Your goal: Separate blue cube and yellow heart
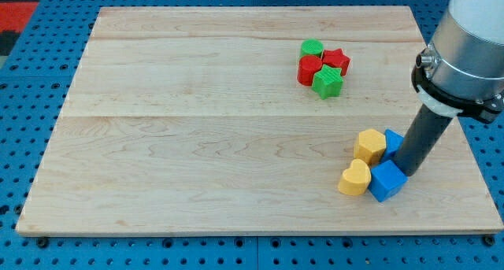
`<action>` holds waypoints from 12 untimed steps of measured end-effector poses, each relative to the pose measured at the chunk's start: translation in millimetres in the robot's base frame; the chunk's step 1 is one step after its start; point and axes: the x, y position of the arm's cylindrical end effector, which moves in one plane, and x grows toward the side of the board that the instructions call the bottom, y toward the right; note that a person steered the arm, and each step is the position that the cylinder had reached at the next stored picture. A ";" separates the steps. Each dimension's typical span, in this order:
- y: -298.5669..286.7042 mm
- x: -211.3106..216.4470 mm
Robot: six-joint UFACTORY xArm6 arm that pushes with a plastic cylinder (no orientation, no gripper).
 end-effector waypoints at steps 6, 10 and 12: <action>-20.5 80.9; -74.9 57.9; -62.3 21.6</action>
